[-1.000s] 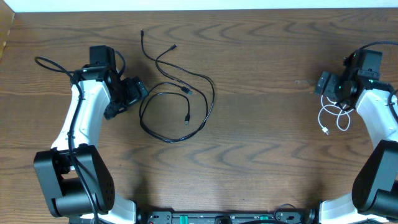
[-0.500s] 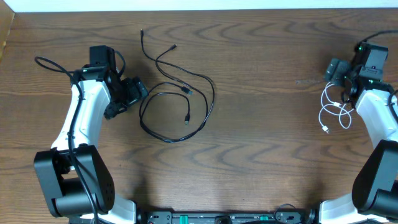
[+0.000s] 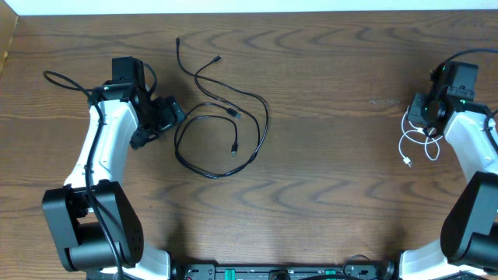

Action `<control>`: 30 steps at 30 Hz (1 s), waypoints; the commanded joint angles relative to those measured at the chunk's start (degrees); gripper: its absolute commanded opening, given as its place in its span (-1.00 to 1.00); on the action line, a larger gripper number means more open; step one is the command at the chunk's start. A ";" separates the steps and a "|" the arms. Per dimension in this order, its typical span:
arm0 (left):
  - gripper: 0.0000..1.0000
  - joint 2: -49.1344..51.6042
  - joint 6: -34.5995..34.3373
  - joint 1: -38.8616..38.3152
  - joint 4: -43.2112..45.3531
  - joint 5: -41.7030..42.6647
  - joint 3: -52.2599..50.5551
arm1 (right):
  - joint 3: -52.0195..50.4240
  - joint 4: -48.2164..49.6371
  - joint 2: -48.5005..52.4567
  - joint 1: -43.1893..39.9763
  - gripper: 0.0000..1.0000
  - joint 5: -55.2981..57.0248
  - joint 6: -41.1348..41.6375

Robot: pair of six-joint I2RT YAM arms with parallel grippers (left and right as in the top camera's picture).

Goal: Untangle cables

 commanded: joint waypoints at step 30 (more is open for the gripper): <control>0.96 0.35 0.13 0.24 -0.13 -0.74 -0.28 | 1.51 8.61 -1.75 -2.56 -0.58 -17.42 4.15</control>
